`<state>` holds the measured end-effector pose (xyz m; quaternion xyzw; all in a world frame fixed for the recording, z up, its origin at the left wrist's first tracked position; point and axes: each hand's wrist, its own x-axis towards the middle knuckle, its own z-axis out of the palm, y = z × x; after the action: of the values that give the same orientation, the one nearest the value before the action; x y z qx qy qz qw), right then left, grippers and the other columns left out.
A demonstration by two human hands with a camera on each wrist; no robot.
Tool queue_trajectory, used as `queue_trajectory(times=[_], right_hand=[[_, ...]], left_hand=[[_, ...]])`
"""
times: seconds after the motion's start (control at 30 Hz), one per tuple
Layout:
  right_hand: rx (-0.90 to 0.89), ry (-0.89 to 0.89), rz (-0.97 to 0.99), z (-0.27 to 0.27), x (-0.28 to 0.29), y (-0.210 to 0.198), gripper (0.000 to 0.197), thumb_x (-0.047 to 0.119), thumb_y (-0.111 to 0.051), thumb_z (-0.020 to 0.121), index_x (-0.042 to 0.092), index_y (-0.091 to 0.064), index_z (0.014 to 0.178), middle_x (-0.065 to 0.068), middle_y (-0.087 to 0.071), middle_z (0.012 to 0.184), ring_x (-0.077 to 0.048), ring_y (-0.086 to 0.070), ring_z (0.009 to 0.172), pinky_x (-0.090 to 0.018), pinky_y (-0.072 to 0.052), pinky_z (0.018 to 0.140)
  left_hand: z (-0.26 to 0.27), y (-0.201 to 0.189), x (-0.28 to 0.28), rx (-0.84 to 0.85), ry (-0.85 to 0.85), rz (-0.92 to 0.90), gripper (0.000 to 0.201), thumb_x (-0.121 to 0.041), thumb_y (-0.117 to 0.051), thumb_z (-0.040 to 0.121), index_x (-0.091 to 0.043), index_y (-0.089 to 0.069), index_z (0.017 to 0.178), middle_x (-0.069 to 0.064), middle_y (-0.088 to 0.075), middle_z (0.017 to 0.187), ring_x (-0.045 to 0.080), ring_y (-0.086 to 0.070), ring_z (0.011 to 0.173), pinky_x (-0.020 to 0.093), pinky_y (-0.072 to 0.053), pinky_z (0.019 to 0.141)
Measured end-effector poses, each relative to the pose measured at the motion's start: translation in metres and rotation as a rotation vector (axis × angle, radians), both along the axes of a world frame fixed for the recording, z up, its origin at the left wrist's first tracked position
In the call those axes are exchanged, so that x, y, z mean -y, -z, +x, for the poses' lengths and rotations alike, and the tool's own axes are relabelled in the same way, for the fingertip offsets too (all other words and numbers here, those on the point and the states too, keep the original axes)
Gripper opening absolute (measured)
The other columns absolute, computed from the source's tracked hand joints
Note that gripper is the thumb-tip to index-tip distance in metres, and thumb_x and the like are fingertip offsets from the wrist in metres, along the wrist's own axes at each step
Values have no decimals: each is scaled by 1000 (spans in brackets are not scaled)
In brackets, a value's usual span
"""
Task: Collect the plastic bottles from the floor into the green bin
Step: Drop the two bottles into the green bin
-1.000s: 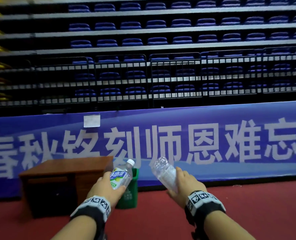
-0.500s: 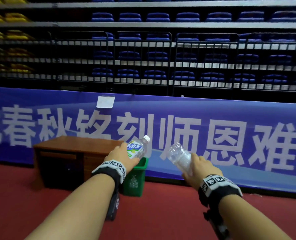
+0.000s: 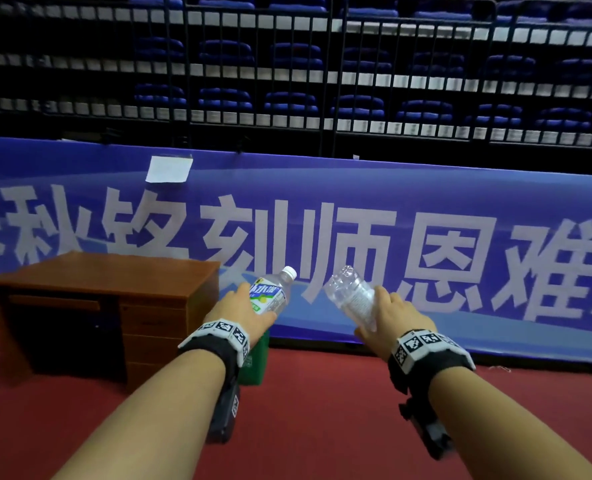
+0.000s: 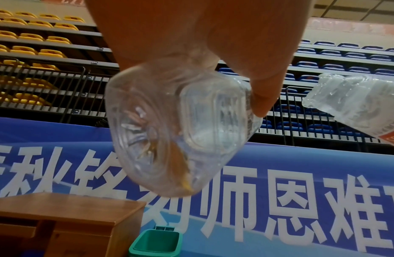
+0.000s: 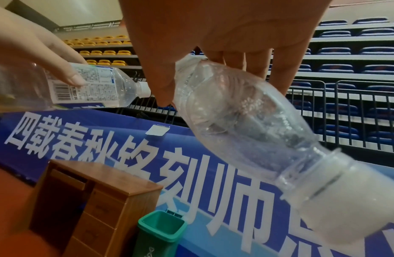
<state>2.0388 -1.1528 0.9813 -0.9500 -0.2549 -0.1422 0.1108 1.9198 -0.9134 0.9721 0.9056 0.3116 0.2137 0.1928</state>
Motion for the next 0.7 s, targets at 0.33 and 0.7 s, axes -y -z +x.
queue_trajectory(times=[0.33, 0.7], right_hand=[[63, -135, -56, 188, -102, -8, 71, 57, -67, 82, 22, -34, 134, 1, -55, 122, -23, -59, 107, -39, -54, 77], [36, -268, -29, 307, -288, 11, 62, 56, -62, 84, 22, -36, 128, 0, -54, 119, -23, -60, 103, -34, -48, 68]], left_hand=[[142, -17, -93, 50, -150, -12, 56, -56, -69, 75, -25, -45, 114, 1, -61, 100, 20, -59, 80, 31, -45, 66], [217, -1, -246, 58, -333, -28, 51, -60, -66, 75, -26, -45, 107, -1, -61, 93, 20, -62, 80, 31, -50, 68]])
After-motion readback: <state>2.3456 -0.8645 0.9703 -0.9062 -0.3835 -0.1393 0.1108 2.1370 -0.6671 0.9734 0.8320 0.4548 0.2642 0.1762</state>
